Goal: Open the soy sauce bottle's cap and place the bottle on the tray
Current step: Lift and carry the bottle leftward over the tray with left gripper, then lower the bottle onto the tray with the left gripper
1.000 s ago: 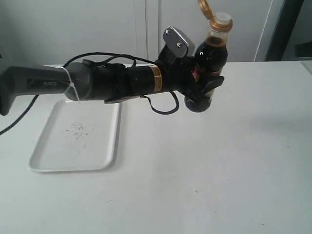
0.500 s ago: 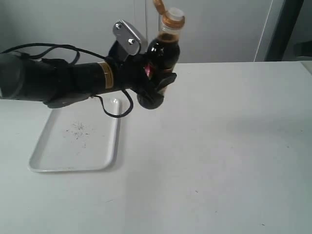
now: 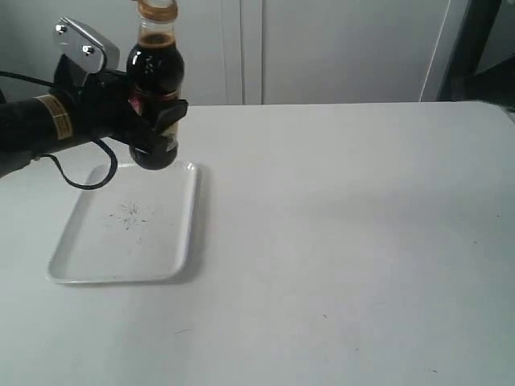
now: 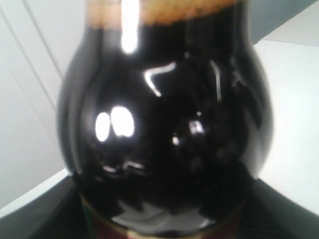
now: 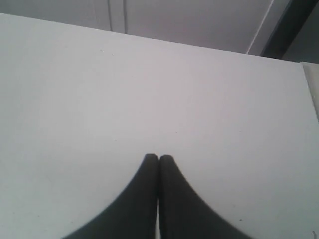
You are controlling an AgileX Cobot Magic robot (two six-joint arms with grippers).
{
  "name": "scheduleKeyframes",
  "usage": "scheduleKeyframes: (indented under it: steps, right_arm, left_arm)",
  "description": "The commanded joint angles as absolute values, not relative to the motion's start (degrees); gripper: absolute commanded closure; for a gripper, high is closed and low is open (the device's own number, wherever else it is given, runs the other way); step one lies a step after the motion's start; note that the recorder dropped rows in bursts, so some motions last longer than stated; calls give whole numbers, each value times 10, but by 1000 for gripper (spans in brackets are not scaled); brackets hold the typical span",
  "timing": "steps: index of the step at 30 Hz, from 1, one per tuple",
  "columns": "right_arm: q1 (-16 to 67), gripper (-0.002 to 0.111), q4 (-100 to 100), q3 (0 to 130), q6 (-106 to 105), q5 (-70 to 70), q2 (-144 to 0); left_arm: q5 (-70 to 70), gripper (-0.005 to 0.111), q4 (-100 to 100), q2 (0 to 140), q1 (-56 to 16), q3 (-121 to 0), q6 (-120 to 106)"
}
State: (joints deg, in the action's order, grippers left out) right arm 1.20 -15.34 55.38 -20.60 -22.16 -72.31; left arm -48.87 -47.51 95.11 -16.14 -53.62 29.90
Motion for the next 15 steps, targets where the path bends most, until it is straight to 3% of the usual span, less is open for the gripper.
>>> scheduleKeyframes:
  steps: [1,15]
  right_arm:
    - [42,108,-155,553,-219,-215,-721]
    - [130,108,-155,553,-234,-223,-721]
  left_arm:
    - [-577,107,-422,918,-133,-508,297]
    - [-605,107,-303,918,-120,-434,240]
